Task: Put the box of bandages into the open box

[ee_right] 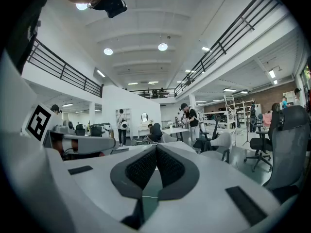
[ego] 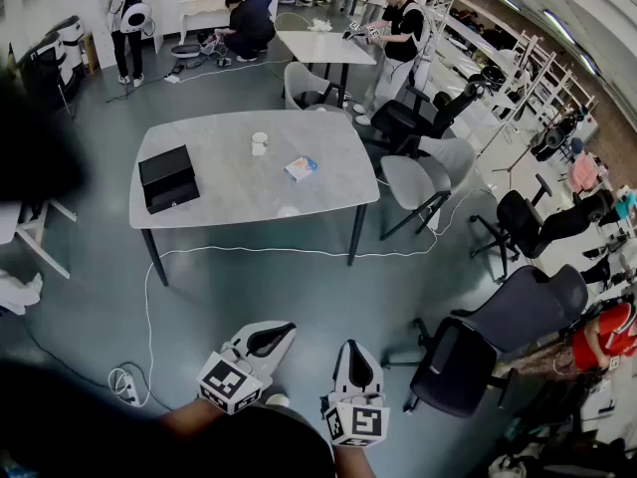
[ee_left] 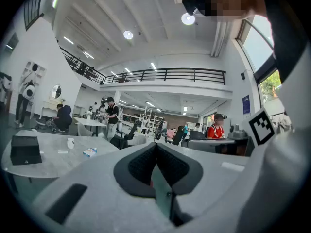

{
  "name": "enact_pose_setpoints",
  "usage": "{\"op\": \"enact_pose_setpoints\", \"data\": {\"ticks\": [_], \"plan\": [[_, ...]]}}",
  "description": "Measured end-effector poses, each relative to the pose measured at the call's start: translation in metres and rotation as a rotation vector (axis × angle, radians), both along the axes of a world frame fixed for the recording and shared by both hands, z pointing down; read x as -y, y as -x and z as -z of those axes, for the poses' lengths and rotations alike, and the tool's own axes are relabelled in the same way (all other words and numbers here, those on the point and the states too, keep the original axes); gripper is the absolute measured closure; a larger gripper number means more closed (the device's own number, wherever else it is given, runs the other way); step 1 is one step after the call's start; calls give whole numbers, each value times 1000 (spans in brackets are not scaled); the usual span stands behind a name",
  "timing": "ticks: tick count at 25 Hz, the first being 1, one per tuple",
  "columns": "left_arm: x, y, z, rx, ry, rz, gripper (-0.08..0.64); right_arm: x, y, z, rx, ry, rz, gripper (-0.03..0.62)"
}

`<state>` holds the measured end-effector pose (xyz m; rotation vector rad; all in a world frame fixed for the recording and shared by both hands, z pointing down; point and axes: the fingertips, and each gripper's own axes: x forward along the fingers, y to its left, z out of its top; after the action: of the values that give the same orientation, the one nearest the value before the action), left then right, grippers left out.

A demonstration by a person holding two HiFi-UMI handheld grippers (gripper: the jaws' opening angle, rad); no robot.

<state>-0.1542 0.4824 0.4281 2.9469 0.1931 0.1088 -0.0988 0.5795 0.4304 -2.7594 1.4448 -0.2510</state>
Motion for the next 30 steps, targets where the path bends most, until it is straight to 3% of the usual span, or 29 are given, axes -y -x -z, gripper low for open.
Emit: {"op": "enact_pose_setpoints", "data": {"ticks": [10, 16, 23, 30], "plan": [[-47, -14, -17, 4, 7, 14, 543, -48, -18, -16, 29, -22, 20, 580], [-42, -60, -29, -7, 45, -39, 543, -33, -51, -28, 7, 2, 14, 580], [12, -135, -37, 29, 50, -102, 543, 32, -112, -31, 18, 59, 40, 580], [100, -197, -41, 50, 98, -94, 543, 120, -190, -25, 53, 93, 21, 580]]}}
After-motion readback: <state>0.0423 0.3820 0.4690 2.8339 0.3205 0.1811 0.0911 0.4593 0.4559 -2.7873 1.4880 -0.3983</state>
